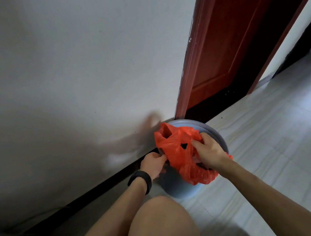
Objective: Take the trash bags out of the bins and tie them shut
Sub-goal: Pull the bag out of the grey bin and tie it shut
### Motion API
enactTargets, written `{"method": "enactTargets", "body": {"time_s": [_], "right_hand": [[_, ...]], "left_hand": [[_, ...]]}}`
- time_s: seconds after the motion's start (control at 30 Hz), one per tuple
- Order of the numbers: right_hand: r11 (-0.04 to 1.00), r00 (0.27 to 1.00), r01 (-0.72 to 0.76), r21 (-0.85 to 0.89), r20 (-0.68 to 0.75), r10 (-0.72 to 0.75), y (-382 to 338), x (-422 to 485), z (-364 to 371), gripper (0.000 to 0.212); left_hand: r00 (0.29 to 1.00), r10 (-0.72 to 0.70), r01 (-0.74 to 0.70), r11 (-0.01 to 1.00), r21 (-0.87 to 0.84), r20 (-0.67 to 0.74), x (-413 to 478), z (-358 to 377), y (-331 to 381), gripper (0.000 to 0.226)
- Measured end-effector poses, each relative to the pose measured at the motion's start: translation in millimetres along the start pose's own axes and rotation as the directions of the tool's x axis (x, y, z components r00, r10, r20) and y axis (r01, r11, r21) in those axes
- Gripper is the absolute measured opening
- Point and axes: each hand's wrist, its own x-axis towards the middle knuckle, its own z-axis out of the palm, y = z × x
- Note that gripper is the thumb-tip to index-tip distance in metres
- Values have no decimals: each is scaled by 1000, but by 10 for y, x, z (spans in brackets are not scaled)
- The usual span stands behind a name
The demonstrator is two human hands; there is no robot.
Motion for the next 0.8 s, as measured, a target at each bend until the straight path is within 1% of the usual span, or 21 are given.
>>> {"method": "enactTargets", "body": {"time_s": [0.1,0.2,0.3,0.4,0.47,0.53,0.57,0.6,0.67,0.73,0.8], "right_hand": [[999,998,-21,42,-58,23,4,22,-20,35],[978,974,-92,186,-189,128,-20,104,-115,23],[946,938,-138,293,-267,220,-35,183,-194,30],[925,908,-127,359,-333,254,-101,207,-227,27],[894,855,-93,437,-426,297,-165,232,-305,27],[878,771,-21,478,-551,318,-225,305,-520,33],[871,743,10,491,-587,322,-244,335,-674,37],[865,729,26,501,-601,327,-249,374,-829,40],[875,737,37,484,-604,303,-251,427,-1089,42],[909,770,49,414,-595,230,-315,409,-1208,38],[942,806,78,327,-577,134,-389,397,-1200,30]], "left_hand": [[999,-39,40,999,-32,28,24,18,12,19],[998,-32,31,999,25,54,14,-10,-10,23],[998,-51,51,999,5,47,23,-24,-56,24],[998,-54,55,998,-29,28,31,55,-36,26],[998,-68,68,997,-45,0,17,93,-28,26],[994,-98,96,995,-39,-43,27,41,-83,25],[992,-108,106,994,-30,-58,41,-12,-124,23],[991,-111,110,994,-22,-69,68,-77,-156,21],[990,-124,122,992,-32,-73,135,-183,-184,19],[988,-138,133,989,-67,-72,167,-202,-152,19],[988,-137,134,990,-45,-69,167,-153,-84,18]]}}
